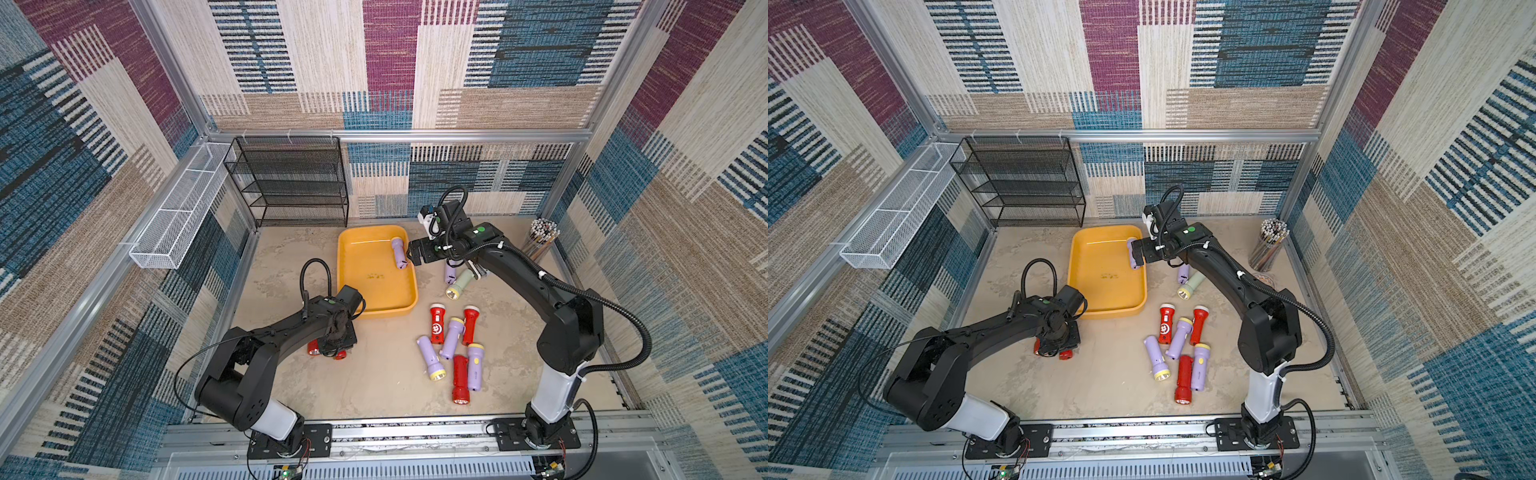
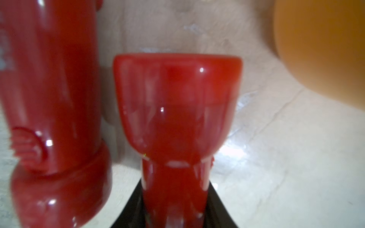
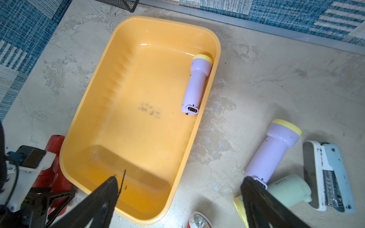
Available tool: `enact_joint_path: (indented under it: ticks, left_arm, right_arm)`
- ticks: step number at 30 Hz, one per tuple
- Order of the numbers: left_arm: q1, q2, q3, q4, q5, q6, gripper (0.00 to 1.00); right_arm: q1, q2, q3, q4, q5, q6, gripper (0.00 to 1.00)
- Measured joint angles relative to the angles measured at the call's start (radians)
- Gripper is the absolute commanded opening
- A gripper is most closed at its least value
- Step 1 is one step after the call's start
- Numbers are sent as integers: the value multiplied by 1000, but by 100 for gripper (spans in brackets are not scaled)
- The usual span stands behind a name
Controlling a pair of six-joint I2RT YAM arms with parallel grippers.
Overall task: Put the flashlights into the storage boxes
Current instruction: Pick up the flashlight from the center of the board, then place the flashlight at the storage box.
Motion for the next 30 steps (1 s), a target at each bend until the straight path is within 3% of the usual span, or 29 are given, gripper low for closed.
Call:
enact_joint_path:
  ticks: [8, 13, 23, 30]
  left_arm:
    - [0, -156, 88, -142, -11, 3, 8]
    - [0, -125, 249, -202, -36, 33, 9]
    - [12, 313, 830, -216, -63, 195, 9]
    - [72, 632, 1204, -214, -17, 282, 9]
  right_arm:
    - [-3, 0, -3, 2, 0, 0, 100]
    - [-11, -3, -7, 4, 2, 0, 100]
    - [-27, -33, -45, 18, 18, 0, 100]
    - [-36, -50, -71, 33, 36, 1, 100]
